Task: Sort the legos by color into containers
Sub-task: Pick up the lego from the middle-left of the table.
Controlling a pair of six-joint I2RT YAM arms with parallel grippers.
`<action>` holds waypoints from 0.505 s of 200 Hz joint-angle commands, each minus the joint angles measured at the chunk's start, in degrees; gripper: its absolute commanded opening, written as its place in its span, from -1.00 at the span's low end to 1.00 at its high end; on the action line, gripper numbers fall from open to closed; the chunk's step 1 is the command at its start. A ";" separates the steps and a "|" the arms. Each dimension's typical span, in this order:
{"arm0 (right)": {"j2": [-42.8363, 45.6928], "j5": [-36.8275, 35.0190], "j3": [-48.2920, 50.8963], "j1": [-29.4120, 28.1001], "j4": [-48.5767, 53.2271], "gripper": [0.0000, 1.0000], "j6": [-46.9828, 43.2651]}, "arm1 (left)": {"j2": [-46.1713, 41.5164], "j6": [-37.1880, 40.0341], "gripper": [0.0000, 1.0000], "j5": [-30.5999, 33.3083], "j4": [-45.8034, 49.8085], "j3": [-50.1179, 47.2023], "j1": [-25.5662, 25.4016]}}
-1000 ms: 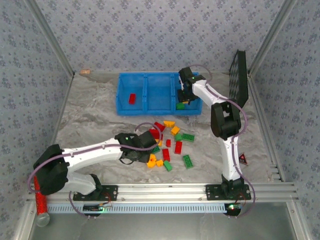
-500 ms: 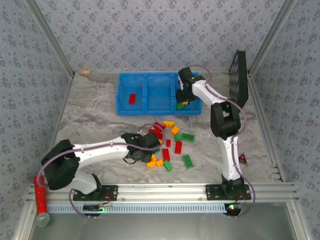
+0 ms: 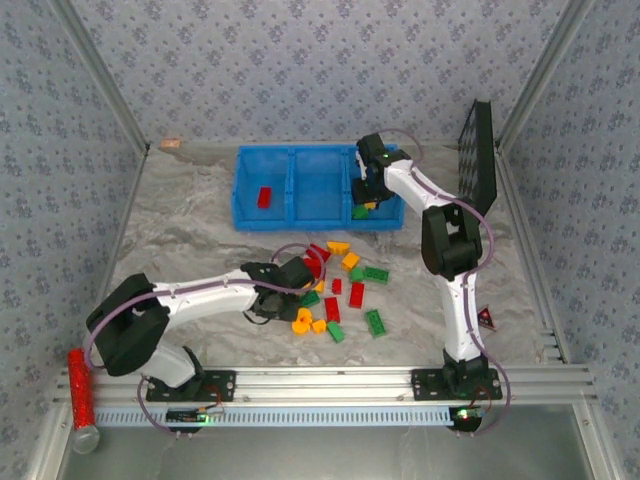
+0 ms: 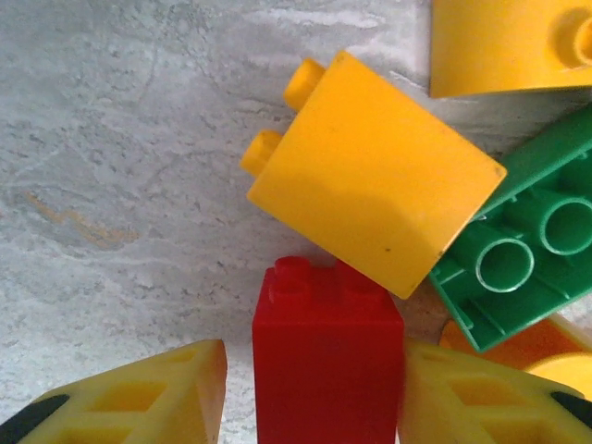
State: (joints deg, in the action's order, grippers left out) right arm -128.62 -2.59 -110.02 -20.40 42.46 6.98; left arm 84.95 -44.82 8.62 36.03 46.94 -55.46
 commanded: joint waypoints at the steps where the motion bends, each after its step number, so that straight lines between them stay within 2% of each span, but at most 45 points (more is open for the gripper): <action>1: 3.52 -0.20 1.03 -0.40 0.97 -0.11 -0.57 | 1.26 1.22 -0.01 -2.44 -1.30 -0.31 0.22; 27: 4.29 -0.46 1.96 -0.34 1.33 -0.11 -0.40 | 2.50 1.53 -0.03 -3.64 -2.02 -0.39 0.61; 54: 6.94 -0.23 4.02 -0.69 1.78 -0.11 0.13 | 3.41 1.40 -0.19 -4.38 -2.00 -0.54 1.24; 101: 18.54 0.24 12.12 -2.07 3.93 0.03 1.49 | 3.39 1.01 -0.45 -5.82 0.48 -1.16 2.35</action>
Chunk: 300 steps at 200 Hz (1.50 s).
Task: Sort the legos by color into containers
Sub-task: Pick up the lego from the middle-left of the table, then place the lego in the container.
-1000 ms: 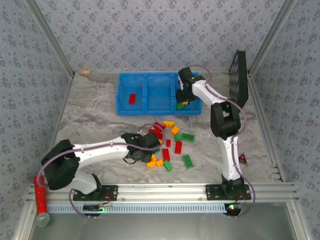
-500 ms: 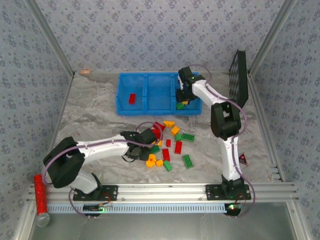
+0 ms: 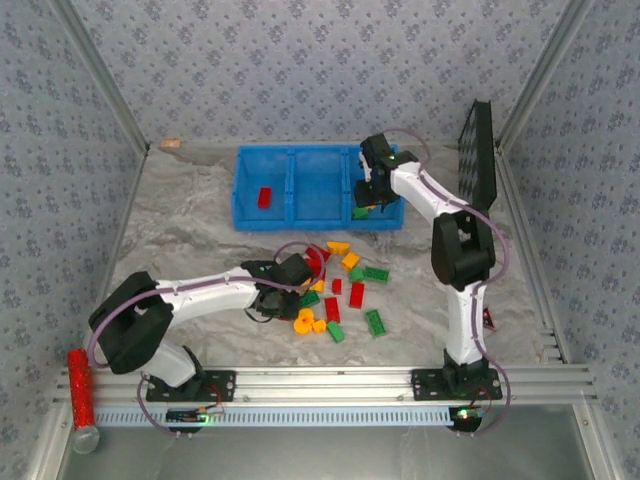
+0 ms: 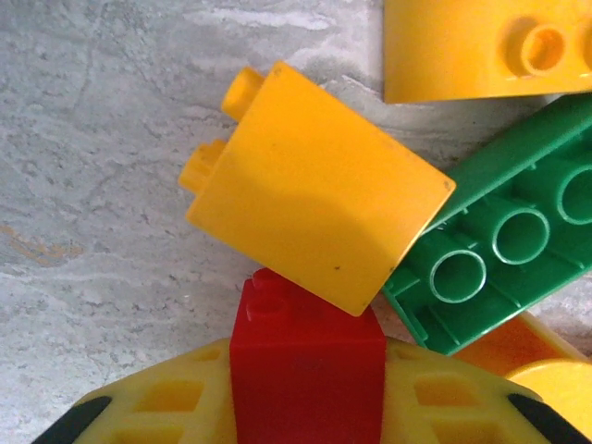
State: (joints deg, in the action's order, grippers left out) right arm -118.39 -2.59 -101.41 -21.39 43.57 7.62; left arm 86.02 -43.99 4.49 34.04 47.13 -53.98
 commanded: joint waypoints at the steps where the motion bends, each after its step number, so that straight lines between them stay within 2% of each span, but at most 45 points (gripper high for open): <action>1: 8.60 0.23 3.72 -1.19 2.87 0.03 0.93 | 2.32 0.15 -0.45 -1.68 2.58 -1.35 0.88; 35: 17.51 0.96 12.52 -4.41 5.72 0.08 2.96 | 0.18 2.80 -0.55 -1.94 7.03 0.21 3.56; 65: 26.02 0.95 20.82 -7.87 7.80 0.09 10.65 | -4.33 6.64 -0.56 -1.74 11.63 4.24 8.65; 94: 33.75 4.26 31.78 -10.73 5.50 0.10 19.90 | -5.02 13.66 -0.56 -1.03 15.48 13.07 15.33; 113: 37.50 4.69 38.87 -14.74 3.87 0.13 22.85 | -3.96 18.35 -0.56 -0.38 16.59 20.38 19.55; 146: 42.13 2.97 46.18 -21.79 2.83 0.26 23.56 | 0.33 25.08 -0.57 -0.10 17.15 31.57 24.93; 185: 46.53 2.32 54.55 -23.44 -0.30 0.35 23.90 | 8.39 29.32 -0.57 1.86 15.09 41.80 27.82; 236: 52.15 3.55 61.81 -24.58 -4.93 0.46 25.95 | 19.24 30.97 -0.58 3.62 13.44 52.86 31.07; 273: 52.14 4.72 63.35 -26.64 -6.58 0.47 27.81 | 26.46 29.34 -0.58 1.50 10.74 56.82 34.82; 300: 50.91 4.05 63.99 -27.92 -7.06 0.47 29.29 | 32.18 29.78 -0.58 0.32 11.23 61.13 35.69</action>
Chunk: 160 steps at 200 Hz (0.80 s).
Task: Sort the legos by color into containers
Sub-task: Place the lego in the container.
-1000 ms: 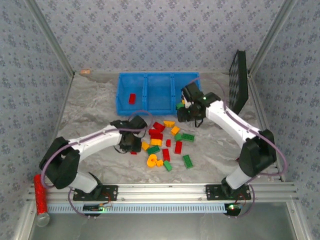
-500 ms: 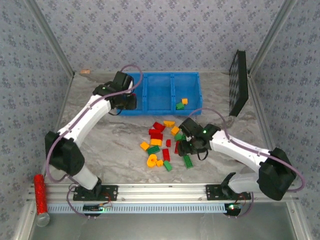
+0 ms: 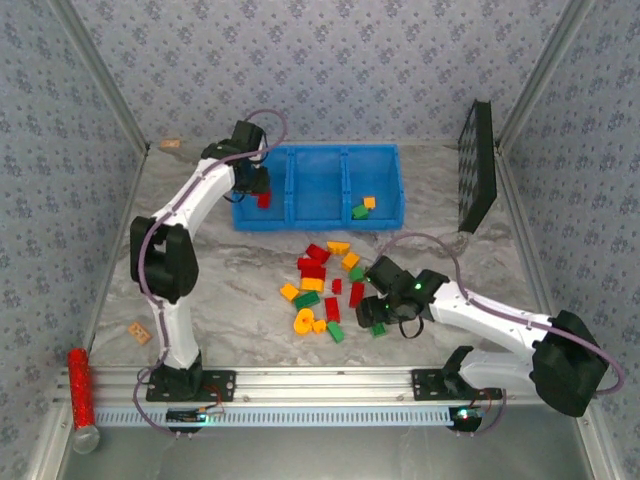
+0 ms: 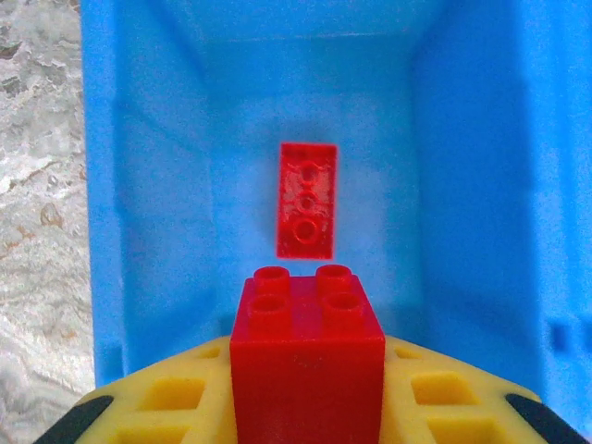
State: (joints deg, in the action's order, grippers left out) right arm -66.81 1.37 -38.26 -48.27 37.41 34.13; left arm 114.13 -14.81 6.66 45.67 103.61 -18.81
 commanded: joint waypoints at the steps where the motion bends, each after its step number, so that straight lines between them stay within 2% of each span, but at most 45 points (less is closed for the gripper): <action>1: -0.68 0.02 0.83 -1.04 -0.87 0.47 2.82 | 4.30 0.63 -0.58 -1.83 -0.36 4.79 0.52; 43: -0.98 -1.19 -3.51 0.76 3.20 0.46 2.29 | 9.80 0.70 -0.57 -2.85 -0.06 7.83 1.18; 84: -2.22 1.22 -17.53 16.38 4.88 0.24 -2.98 | 12.18 0.57 -0.47 -4.28 0.25 7.26 1.41; 108: -9.60 1.54 -27.74 22.35 5.74 0.11 -6.95 | 12.96 0.36 -0.40 -4.28 -0.05 6.02 1.62; 125: -16.87 0.64 -35.53 23.93 6.77 0.02 -10.05 | 13.60 -0.02 -0.34 -5.01 -0.21 5.55 1.84; 160: -30.67 0.18 -47.75 26.07 7.23 -0.13 -13.39 | 13.89 -0.27 -0.08 -5.51 0.25 5.42 1.94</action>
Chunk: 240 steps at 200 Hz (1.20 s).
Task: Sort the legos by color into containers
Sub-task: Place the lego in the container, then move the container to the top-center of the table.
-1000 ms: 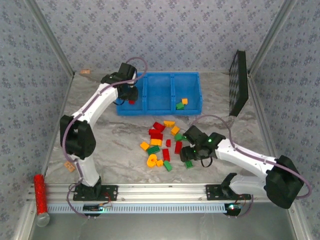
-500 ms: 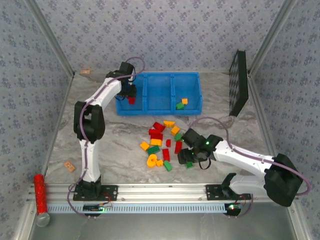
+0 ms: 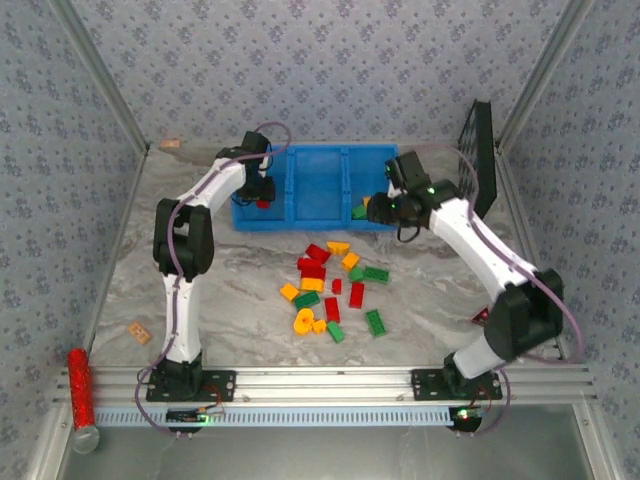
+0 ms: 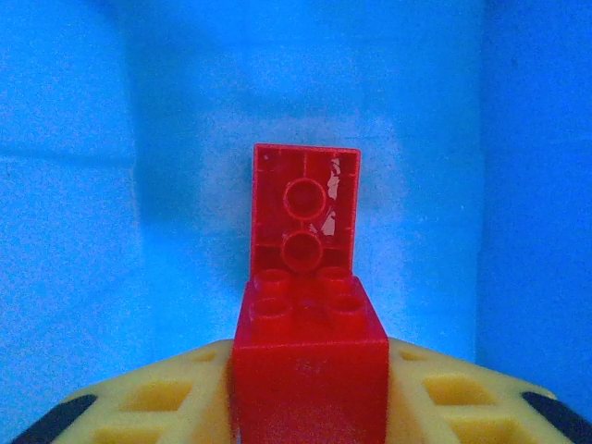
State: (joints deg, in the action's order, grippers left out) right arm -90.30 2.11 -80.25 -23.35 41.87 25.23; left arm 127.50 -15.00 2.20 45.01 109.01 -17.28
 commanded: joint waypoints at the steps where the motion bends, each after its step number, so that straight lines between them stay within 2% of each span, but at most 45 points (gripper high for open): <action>1: -7.57 -0.50 -6.09 1.23 2.69 -0.13 -4.58 | 0.49 -0.05 -0.08 -1.05 0.93 0.04 0.40; 20: -13.53 -0.02 -10.46 2.07 1.82 -0.15 -5.85 | 0.16 -0.02 0.08 -1.52 1.16 0.30 0.64; 81: -27.11 -1.52 -21.08 4.36 1.35 -0.06 -10.16 | -3.12 -0.37 0.26 -5.97 1.06 0.83 0.93; 111: -32.67 -1.77 -26.06 4.80 2.29 0.02 -11.43 | -4.68 0.10 0.56 -9.16 1.90 1.89 0.93; 126: -35.12 -1.50 -28.01 5.03 2.43 0.04 -11.61 | -5.43 0.24 0.78 -9.48 2.20 2.08 0.93; 157: -39.20 -1.28 -31.10 5.25 2.34 0.08 -11.48 | -6.41 0.16 0.90 -10.99 2.97 2.43 1.02; 190: -42.14 -1.14 -33.67 5.49 2.68 0.03 -10.83 | -7.35 -0.10 0.87 -13.20 2.67 4.02 1.02; 219: -43.50 -1.49 -34.76 5.43 3.53 -0.05 -10.62 | -7.09 -0.11 0.67 -13.64 2.42 3.20 0.97; 240: -43.41 -2.56 -33.98 5.08 4.08 -0.07 -10.47 | -6.93 -0.53 0.37 -13.76 0.67 0.58 1.06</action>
State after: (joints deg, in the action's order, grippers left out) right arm -133.10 1.10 -113.08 -18.24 43.31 14.96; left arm 125.14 -13.50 -2.74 48.51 109.38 -16.49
